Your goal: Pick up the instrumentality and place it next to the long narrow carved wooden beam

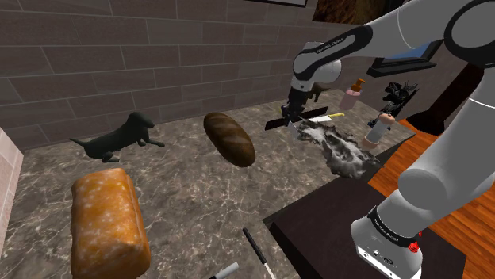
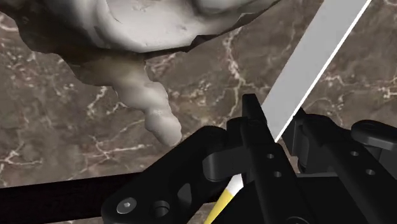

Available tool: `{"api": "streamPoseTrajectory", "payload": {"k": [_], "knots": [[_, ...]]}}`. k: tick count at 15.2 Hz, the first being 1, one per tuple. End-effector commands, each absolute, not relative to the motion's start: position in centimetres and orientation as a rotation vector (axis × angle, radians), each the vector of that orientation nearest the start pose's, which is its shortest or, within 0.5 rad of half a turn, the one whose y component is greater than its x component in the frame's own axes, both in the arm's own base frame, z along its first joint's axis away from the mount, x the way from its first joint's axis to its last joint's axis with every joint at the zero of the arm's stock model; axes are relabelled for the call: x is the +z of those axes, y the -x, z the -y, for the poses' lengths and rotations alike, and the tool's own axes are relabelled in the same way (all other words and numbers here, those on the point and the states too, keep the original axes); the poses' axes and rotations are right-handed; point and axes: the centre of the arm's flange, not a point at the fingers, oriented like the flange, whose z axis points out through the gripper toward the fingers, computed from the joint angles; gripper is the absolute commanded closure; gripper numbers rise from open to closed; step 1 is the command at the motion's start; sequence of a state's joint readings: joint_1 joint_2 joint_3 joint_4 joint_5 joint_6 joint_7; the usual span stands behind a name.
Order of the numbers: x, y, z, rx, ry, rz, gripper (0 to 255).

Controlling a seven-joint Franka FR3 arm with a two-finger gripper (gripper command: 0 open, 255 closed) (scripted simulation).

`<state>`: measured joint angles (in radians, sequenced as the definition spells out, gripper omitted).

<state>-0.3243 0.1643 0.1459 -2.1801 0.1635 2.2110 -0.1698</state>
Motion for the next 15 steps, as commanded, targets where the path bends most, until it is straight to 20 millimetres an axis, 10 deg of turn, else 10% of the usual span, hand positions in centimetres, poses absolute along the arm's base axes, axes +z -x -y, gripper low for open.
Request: {"api": "streamPoseTrajectory", "payload": {"k": [1, 15], "knots": [[29.6, -53.0, 9.2, 0.158, 2.964, -0.172, 255], [24.5, -53.0, 9.2, 0.158, 2.964, -0.172, 255]]}}
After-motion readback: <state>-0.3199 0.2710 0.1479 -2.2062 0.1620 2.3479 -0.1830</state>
